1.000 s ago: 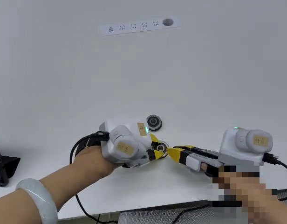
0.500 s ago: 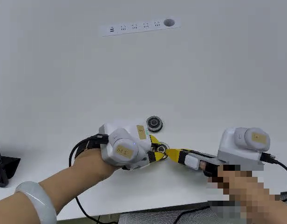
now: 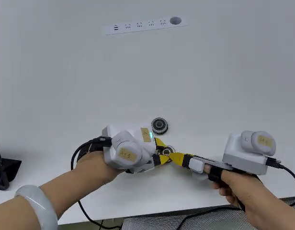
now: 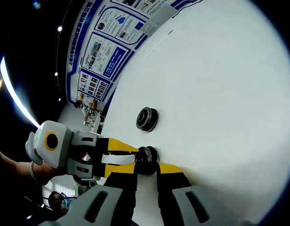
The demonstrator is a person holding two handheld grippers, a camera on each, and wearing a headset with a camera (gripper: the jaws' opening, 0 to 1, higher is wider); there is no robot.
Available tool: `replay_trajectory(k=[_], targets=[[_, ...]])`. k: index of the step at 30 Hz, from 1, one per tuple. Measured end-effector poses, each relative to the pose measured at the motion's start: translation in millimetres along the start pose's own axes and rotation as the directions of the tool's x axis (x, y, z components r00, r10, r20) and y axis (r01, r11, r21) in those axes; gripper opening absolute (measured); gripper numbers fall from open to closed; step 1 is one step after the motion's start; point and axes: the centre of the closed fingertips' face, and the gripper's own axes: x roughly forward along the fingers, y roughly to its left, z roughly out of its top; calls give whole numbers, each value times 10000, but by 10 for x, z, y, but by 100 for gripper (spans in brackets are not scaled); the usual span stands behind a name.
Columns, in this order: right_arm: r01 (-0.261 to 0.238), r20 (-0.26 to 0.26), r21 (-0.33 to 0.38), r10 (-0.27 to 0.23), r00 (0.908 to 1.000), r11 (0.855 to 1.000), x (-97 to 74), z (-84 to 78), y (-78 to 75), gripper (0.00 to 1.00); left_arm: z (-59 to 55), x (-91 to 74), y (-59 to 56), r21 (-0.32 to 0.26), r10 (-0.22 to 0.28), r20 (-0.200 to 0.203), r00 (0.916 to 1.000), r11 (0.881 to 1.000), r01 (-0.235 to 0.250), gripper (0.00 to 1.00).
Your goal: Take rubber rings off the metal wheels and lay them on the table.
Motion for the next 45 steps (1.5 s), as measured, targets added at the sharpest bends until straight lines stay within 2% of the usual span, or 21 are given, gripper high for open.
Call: replay_trajectory(k=[9, 22, 26, 32, 36, 45], targets=[[-108, 96, 13, 108, 9999, 9999, -11, 37, 46, 18, -1, 0, 2, -6, -18, 27, 10000, 10000, 18, 13], [-75, -40, -435, 74, 10000, 9990, -22, 44, 38, 16, -4, -3, 8, -27, -17, 19, 10000, 10000, 17, 13], [-212, -42, -128, 212, 9998, 9997, 11, 27, 23, 15, -1, -6, 8, -36, -16, 17, 10000, 10000, 16, 13], [-208, 2, -93, 208, 9998, 9997, -19, 42, 25, 14, -2, -5, 11, -34, -15, 16, 10000, 10000, 15, 13], [-214, 41, -161, 214, 9998, 9996, -44, 59, 14, 8, -1, -5, 10, -42, -8, 19, 10000, 10000, 8, 13], [-49, -64, -487, 46, 10000, 9988, -39, 55, -9, 4, 2, -2, 7, -43, -14, 21, 10000, 10000, 14, 13]])
